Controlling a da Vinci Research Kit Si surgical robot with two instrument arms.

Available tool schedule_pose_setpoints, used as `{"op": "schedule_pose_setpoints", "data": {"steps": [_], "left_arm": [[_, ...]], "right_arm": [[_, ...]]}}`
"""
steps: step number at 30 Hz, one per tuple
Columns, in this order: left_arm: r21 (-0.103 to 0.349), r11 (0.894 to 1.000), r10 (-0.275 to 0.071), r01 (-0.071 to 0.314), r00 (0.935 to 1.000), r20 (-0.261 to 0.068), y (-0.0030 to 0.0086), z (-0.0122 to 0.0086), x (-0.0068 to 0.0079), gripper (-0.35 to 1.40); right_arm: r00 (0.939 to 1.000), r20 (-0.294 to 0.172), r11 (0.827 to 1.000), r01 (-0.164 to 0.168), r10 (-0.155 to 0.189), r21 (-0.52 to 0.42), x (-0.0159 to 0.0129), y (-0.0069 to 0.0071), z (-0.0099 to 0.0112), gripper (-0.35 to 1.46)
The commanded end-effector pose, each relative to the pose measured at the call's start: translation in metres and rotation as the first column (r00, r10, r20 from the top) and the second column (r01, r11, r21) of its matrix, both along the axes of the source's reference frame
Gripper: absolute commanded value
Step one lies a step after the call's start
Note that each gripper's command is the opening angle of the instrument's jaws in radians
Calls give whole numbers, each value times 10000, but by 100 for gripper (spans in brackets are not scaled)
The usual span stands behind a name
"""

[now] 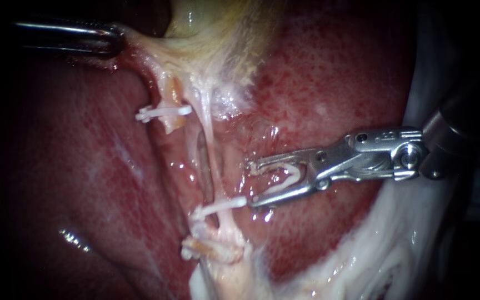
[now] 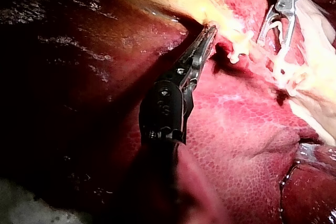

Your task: Clipping second clip right tube

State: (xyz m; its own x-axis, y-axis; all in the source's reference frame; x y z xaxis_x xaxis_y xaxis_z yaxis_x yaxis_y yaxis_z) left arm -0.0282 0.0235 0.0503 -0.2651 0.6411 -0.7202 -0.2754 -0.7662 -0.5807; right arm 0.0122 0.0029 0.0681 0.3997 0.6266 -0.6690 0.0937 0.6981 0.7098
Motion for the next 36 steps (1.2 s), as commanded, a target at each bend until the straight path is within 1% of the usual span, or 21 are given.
{"op": "schedule_pose_setpoints", "data": {"steps": [1, 6, 10, 13, 17, 24, 27, 35, 36], "left_arm": [[0, 10000, 0, 0, 10000, -1, 0, 0, 0, -35], [-1, 10000, -1, 1, 10000, -2, 0, 0, 0, -35], [-5, 10000, -2, 2, 10000, -4, -1, 1, 0, -35], [-8, 10000, -3, 3, 10000, -6, -1, 1, 0, -35], [-10, 10000, -6, 6, 10000, -8, -1, 1, 0, -35], [-19, 10000, -21, 21, 10000, 16, -2, 2, 0, -35], [-19, 10000, -18, 18, 10000, 18, -1, 2, 0, -35], [-19, 10000, -16, 16, 10000, 19, -1, 2, 0, -35], [-19, 10000, -16, 16, 10000, 19, -1, 2, 0, -35]], "right_arm": [[10000, 2, 10000, 5, -5, 0, 0, 0, 0, 41], [9999, -73, 9997, -119, 121, 232, -1, 4, -9, 43], [9994, -163, 9975, -306, 317, 642, -1, 11, -29, 45], [9992, -216, 9968, -316, 333, 736, 1, 16, -48, 45], [9990, -165, 9942, -391, 410, 1003, 8, 18, -60, 45], [9991, 94, 9920, -426, 418, 1188, 24, 14, -53, 45], [9990, 153, 9904, -441, 424, 1308, 32, 9, -47, 45], [9994, 161, 9892, -310, 290, 1430, 52, -4, -33, 46], [9996, 128, 9895, -247, 231, 1425, 55, -6, -31, 46]]}}
